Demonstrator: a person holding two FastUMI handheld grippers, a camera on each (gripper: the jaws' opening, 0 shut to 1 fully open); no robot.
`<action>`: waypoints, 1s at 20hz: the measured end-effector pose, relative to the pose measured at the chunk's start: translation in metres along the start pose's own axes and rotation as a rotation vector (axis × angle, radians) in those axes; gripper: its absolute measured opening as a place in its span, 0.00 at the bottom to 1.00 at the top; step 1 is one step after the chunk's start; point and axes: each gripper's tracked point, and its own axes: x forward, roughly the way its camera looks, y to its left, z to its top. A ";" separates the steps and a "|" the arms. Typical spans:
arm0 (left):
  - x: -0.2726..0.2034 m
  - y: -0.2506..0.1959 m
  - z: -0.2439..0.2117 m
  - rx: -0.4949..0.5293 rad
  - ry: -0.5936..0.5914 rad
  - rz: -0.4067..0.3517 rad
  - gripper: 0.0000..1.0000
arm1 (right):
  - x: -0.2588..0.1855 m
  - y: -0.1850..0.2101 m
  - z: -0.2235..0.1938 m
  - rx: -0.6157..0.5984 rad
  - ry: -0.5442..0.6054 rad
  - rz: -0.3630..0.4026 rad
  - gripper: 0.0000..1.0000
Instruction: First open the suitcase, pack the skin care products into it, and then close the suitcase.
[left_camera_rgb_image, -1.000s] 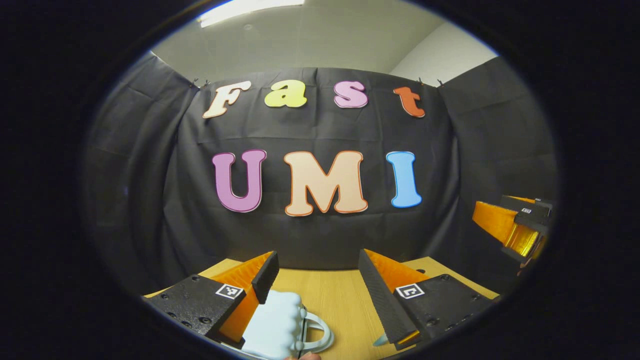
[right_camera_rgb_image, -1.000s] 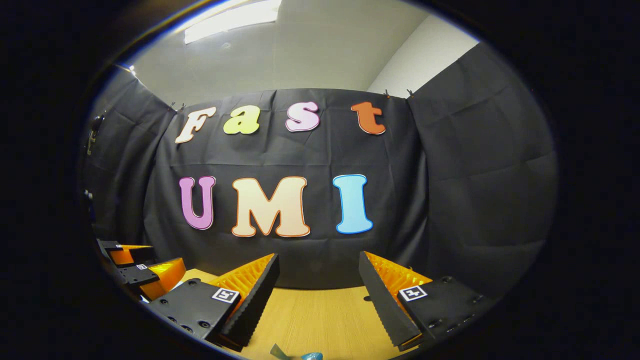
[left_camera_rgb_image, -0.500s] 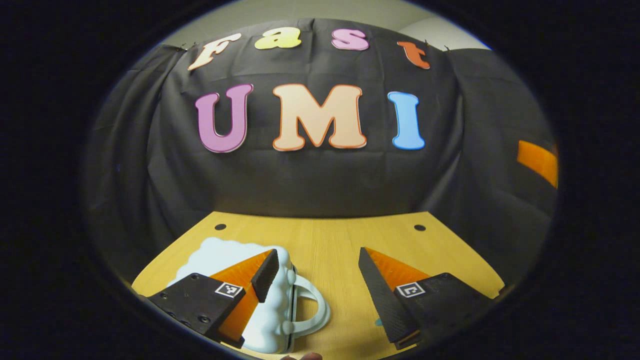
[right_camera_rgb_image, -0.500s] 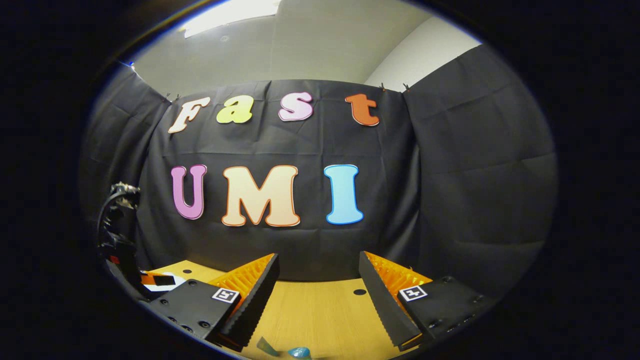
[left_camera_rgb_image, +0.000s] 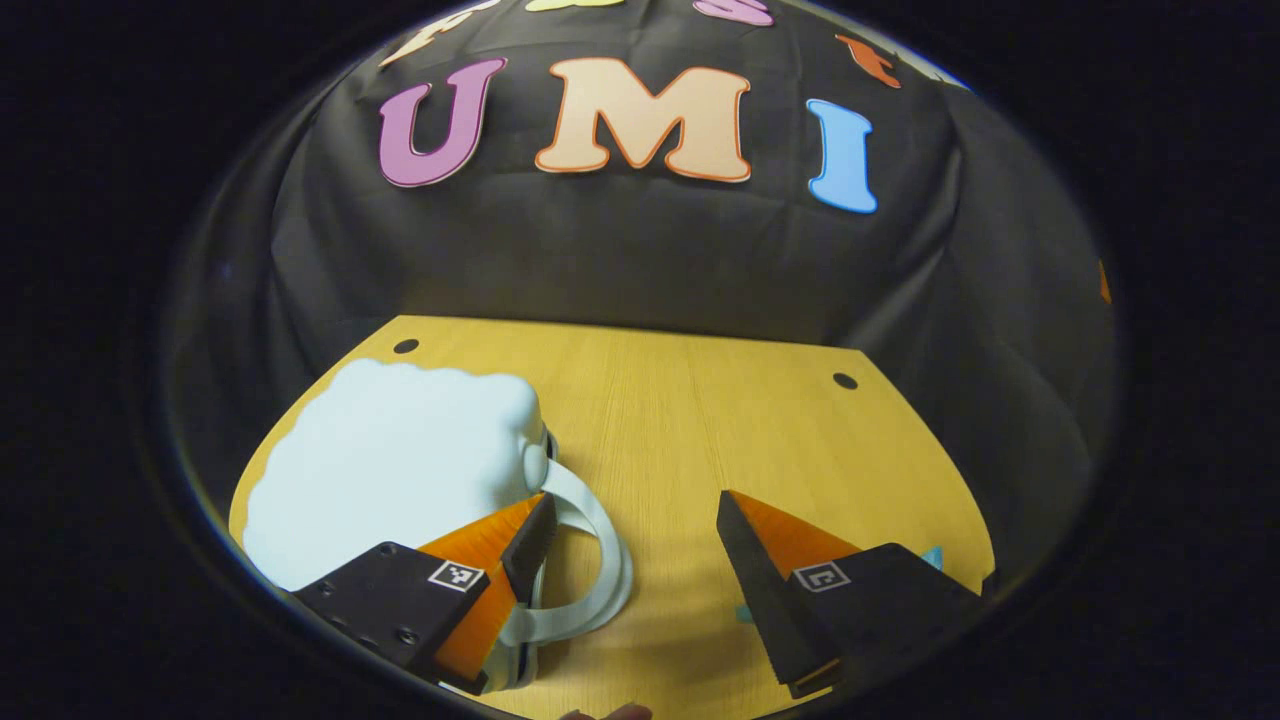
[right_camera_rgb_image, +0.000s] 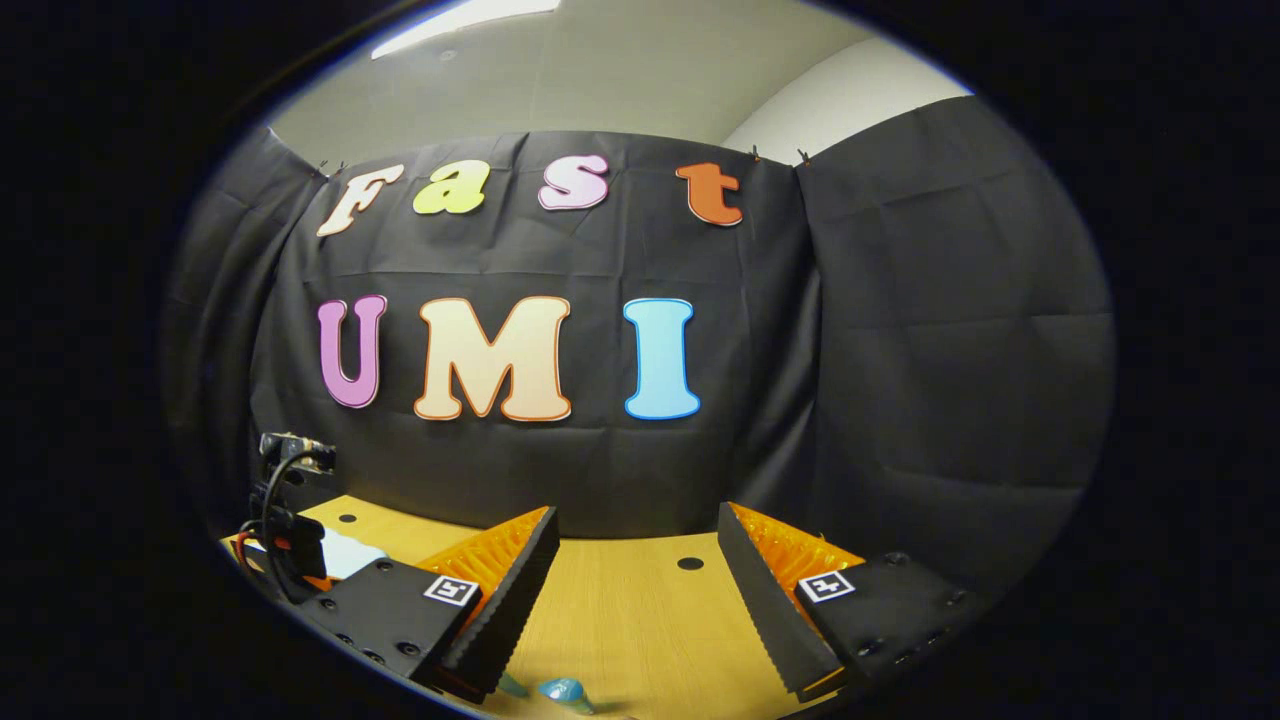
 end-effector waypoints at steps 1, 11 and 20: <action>0.005 0.001 -0.006 0.015 0.019 0.012 0.96 | 0.000 -0.001 -0.002 -0.003 0.004 -0.002 1.00; 0.044 0.002 -0.049 -0.013 0.206 0.052 0.93 | 0.002 -0.008 -0.008 -0.026 0.021 0.009 1.00; 0.055 0.013 -0.061 -0.013 0.287 0.051 0.42 | 0.006 -0.012 -0.012 -0.034 0.017 0.027 1.00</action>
